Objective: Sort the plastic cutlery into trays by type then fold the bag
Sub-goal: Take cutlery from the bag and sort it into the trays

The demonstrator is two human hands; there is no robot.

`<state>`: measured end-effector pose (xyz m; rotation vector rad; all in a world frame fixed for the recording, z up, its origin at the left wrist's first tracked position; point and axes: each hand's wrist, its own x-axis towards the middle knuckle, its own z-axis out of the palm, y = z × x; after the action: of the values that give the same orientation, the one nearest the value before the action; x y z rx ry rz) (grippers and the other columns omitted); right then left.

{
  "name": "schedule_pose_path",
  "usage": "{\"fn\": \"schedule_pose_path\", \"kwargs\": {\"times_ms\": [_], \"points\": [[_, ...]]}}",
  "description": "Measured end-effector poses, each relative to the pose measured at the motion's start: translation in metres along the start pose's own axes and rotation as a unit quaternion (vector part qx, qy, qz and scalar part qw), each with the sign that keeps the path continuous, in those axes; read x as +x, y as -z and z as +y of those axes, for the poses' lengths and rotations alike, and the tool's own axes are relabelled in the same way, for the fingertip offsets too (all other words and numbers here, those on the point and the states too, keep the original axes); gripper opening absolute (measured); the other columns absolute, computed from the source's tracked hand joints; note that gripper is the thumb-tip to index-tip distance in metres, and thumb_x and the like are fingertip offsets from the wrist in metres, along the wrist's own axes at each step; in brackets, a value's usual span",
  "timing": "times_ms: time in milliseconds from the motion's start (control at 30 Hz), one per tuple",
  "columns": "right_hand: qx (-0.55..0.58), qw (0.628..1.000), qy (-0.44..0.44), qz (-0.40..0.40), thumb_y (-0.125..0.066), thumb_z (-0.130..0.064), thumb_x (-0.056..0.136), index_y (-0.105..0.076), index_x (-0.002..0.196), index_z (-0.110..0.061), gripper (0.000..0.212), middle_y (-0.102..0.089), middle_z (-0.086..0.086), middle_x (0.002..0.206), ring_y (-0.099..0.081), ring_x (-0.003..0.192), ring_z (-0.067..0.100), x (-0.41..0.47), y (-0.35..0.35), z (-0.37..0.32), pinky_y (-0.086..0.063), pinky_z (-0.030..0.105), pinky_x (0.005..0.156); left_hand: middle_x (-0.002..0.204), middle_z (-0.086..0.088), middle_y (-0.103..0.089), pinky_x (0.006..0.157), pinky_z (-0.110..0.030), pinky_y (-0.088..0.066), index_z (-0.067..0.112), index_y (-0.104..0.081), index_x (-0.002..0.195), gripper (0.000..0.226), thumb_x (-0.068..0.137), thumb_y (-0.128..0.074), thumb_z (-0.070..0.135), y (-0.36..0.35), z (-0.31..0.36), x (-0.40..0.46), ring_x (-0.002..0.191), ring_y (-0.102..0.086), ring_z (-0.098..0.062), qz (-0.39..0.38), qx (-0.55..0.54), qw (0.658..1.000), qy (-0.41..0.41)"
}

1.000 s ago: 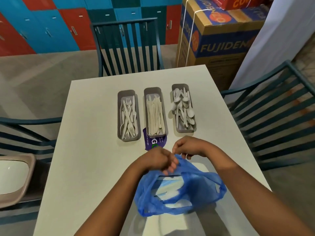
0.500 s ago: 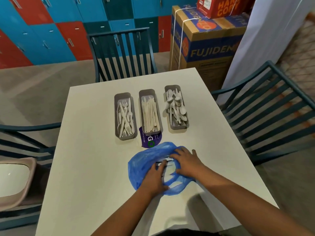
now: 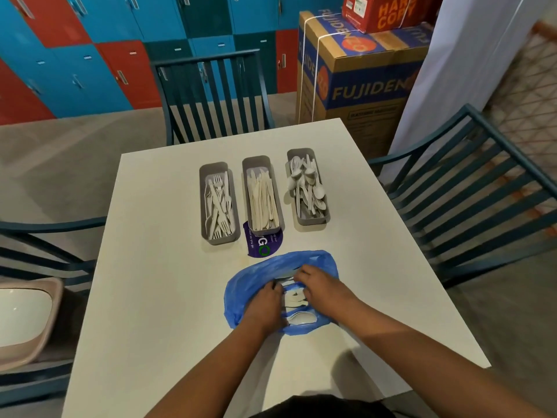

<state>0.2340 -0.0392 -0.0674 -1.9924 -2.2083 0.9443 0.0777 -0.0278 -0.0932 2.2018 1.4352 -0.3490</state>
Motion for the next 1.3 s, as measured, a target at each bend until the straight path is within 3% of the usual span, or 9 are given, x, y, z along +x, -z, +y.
{"fn": "schedule_pose_path", "kwargs": {"times_ms": [133, 267, 467, 700, 867, 967, 1067, 1133, 1300], "points": [[0.065, 0.997, -0.029, -0.029, -0.06, -0.017, 0.086, -0.029, 0.145, -0.023, 0.067, -0.037, -0.003, 0.147, -0.045, 0.128, 0.018, -0.008, -0.013, 0.006, -0.038, 0.029, 0.106, 0.136, -0.004, -0.048, 0.104, -0.028, -0.037, 0.017, -0.042, 0.133, 0.057, 0.083, -0.063, 0.035, -0.003, -0.001, 0.0, 0.123, -0.048, -0.019, 0.017, -0.018, 1.0, 0.004], [0.043, 0.996, -0.068, -0.041, -0.06, -0.034, 0.085, -0.027, 0.146, -0.026, 0.07, -0.035, -0.004, 0.15, -0.04, 0.134, 0.016, -0.011, -0.009, 0.019, -0.032, 0.027, 0.111, 0.125, -0.01, -0.055, 0.092, -0.031, -0.044, 0.009, -0.048, 0.125, 0.045, 0.087, -0.062, 0.027, 0.0, 0.0, -0.001, 0.113, -0.055, -0.024, -0.02, -0.023, 0.999, 0.037], [0.021, 0.994, -0.074, -0.076, -0.061, -0.024, 0.085, -0.021, 0.149, -0.025, 0.076, -0.03, -0.002, 0.153, -0.035, 0.138, 0.018, -0.015, 0.004, 0.022, -0.031, 0.029, 0.112, 0.124, -0.004, -0.058, 0.096, -0.022, -0.036, 0.017, -0.053, 0.126, 0.035, 0.093, -0.054, 0.03, 0.0, 0.0, -0.008, 0.114, -0.054, -0.017, -0.009, -0.072, 0.997, 0.032], [-0.005, 0.99, -0.083, -0.112, -0.061, -0.023, 0.086, -0.025, 0.148, -0.022, 0.072, -0.032, 0.002, 0.152, -0.034, 0.139, 0.021, -0.016, 0.014, 0.017, -0.028, 0.031, 0.114, 0.119, -0.003, -0.061, 0.095, -0.025, -0.041, 0.018, -0.054, 0.123, 0.034, 0.092, -0.052, 0.03, 0.003, 0.004, -0.015, 0.109, -0.056, -0.018, -0.018, -0.102, 0.994, 0.022], [-0.055, 0.982, -0.109, -0.145, -0.056, -0.034, 0.09, -0.041, 0.141, -0.021, 0.055, -0.044, 0.001, 0.144, -0.04, 0.134, 0.022, -0.006, 0.019, 0.012, -0.032, 0.032, 0.111, 0.108, -0.005, -0.063, 0.087, -0.024, -0.042, 0.013, -0.058, 0.112, 0.021, 0.095, -0.05, 0.02, 0.03, 0.014, -0.013, 0.098, -0.057, -0.016, 0.018, -0.256, 0.966, -0.026], [-0.019, 0.986, -0.147, -0.081, -0.051, -0.026, 0.092, -0.058, 0.122, -0.018, 0.032, -0.058, 0.0, 0.126, -0.055, 0.119, 0.021, -0.002, 0.02, 0.014, -0.043, 0.026, 0.094, 0.085, -0.004, -0.062, 0.072, -0.024, -0.046, 0.012, -0.055, 0.094, 0.007, 0.095, -0.051, 0.017, 0.048, 0.022, -0.01, 0.077, -0.059, -0.016, 0.059, -0.396, 0.916, -0.001], [0.046, 0.989, -0.117, 0.075, -0.046, -0.024, 0.095, -0.062, 0.113, -0.016, 0.026, -0.06, 0.002, 0.12, -0.058, 0.108, 0.022, -0.003, 0.024, 0.011, -0.044, 0.029, 0.086, 0.074, -0.006, -0.06, 0.051, -0.018, -0.05, 0.005, -0.055, 0.094, 0.007, 0.096, -0.051, 0.01, 0.071, 0.031, -0.008, 0.054, -0.061, -0.009, 0.06, -0.632, 0.769, 0.071], [0.112, 0.981, -0.067, 0.144, -0.047, -0.024, 0.096, -0.064, 0.105, -0.012, 0.023, -0.062, 0.004, 0.11, -0.059, 0.099, 0.021, -0.003, 0.027, 0.002, -0.043, 0.027, 0.08, 0.075, -0.007, -0.062, 0.048, -0.016, -0.051, 0.001, -0.058, 0.103, 0.014, 0.095, -0.053, 0.012, 0.08, 0.032, -0.004, 0.052, -0.064, -0.007, 0.042, -0.714, 0.693, 0.095], [0.372, 0.919, -0.068, 0.112, -0.046, -0.024, 0.097, -0.061, 0.074, -0.018, 0.028, -0.067, 0.008, 0.082, -0.062, 0.078, 0.022, 0.005, 0.036, -0.028, -0.05, 0.036, 0.074, 0.076, -0.012, -0.068, 0.047, -0.029, -0.054, 0.002, -0.056, 0.12, 0.031, 0.094, -0.055, 0.018, 0.087, 0.031, 0.003, 0.056, -0.068, -0.02, 0.029, -0.799, 0.583, 0.147]]}}
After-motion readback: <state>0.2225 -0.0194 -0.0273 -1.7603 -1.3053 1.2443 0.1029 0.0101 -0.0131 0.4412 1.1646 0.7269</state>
